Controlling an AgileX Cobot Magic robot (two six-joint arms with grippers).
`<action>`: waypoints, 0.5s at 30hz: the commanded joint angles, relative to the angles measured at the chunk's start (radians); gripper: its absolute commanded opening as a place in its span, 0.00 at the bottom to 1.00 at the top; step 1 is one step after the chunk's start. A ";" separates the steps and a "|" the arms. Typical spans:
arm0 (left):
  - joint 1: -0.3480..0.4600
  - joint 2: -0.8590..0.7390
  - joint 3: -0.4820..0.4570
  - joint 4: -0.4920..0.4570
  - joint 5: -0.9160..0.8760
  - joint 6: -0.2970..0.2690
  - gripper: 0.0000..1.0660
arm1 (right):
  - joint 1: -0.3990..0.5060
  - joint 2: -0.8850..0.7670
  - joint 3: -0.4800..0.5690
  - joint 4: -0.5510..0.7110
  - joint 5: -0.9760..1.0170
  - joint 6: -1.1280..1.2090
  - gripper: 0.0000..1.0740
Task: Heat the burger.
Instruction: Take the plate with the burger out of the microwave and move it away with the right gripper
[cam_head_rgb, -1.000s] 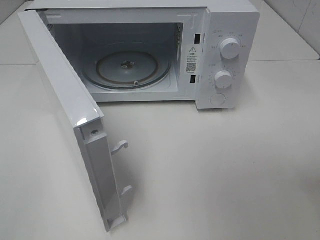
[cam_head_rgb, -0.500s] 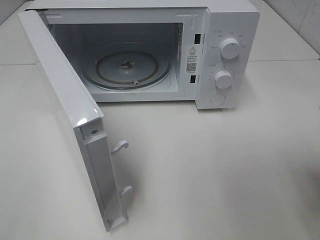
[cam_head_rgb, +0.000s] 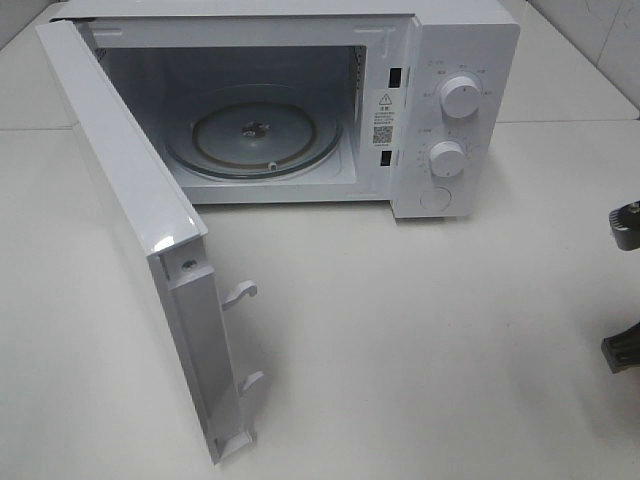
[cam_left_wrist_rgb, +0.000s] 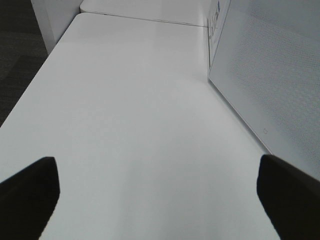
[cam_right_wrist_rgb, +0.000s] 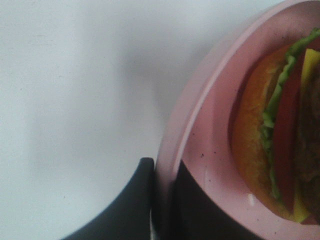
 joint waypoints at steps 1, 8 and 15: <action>0.002 -0.009 0.002 0.000 -0.002 0.001 0.94 | -0.033 0.035 -0.011 -0.073 -0.026 0.031 0.02; 0.002 -0.009 0.002 0.000 -0.002 0.001 0.94 | -0.108 0.158 -0.011 -0.149 -0.145 0.155 0.02; 0.002 -0.009 0.002 0.000 -0.002 0.001 0.94 | -0.124 0.255 -0.012 -0.185 -0.195 0.226 0.03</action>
